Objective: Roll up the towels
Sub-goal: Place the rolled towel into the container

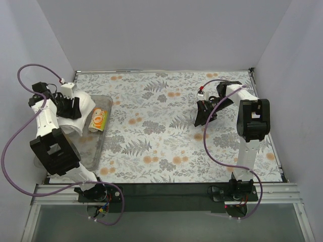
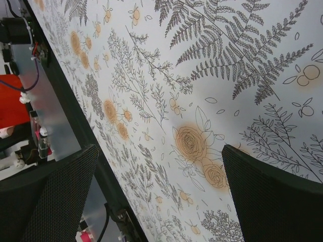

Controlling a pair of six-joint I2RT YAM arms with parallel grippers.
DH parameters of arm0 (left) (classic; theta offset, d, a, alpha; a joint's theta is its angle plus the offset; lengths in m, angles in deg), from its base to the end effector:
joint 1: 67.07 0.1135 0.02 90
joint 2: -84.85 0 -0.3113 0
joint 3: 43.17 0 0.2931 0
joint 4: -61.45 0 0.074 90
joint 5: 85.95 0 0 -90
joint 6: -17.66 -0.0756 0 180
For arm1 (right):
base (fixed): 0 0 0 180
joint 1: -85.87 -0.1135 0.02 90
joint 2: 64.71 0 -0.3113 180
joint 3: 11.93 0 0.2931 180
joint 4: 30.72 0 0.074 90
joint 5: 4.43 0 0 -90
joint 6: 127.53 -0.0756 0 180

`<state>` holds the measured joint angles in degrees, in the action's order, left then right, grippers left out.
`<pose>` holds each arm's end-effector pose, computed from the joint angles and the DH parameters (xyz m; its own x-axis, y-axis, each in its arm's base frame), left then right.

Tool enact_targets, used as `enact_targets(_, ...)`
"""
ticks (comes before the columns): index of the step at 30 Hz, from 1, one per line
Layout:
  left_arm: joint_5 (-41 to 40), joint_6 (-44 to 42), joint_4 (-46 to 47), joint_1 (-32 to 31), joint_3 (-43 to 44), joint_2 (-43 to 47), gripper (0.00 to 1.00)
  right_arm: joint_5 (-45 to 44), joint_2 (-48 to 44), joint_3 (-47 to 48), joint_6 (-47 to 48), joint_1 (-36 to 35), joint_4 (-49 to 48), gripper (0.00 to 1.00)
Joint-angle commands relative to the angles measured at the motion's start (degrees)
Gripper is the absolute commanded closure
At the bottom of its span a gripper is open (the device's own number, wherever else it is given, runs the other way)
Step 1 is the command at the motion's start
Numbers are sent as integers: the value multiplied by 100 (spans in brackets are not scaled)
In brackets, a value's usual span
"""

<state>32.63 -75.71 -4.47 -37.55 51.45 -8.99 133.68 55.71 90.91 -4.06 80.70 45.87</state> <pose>0.3598 0.1621 0.3007 -0.8033 -0.3956 -0.4452 -0.2108 0.8880 -0.4086 0.4411 0.0964 0.1693 -0.8251 -0.4444 -0.3488 -0.5530 0.5092 0.6594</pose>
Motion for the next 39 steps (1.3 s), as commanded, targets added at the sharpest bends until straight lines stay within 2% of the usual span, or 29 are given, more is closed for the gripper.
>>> enact_targets(1, -440, 12, 804, 63, -457, 341, 100, 84, -335, -93, 124, -2, 114, 2)
enact_targets(11, -810, 566, 1833, 274, -836, -213, 100, 31, -432, -199, 80, 16, 132, 2)
enact_targets(23, -863, 672, 2246, 274, -748, -1197, 100, -101, -520, -348, 72, 16, 141, 1)
enact_targets(26, -915, 593, 2255, 274, -757, -1329, 96, -101, -528, -392, 80, 16, 141, 2)
enact_targets(30, -986, 452, 2229, 283, -871, -1295, 80, -118, -528, -357, 80, 16, 141, 2)
enact_targets(31, -986, 417, 2220, 283, -889, -1294, 73, -110, -511, -349, 80, 16, 141, 2)
enact_targets(34, -995, 382, 2141, 274, -898, -1277, 64, -110, -484, -314, 63, 16, 150, 1)
enact_targets(39, -986, 373, 1957, 274, -766, -1207, 56, -101, -458, -269, 71, 16, 167, 2)
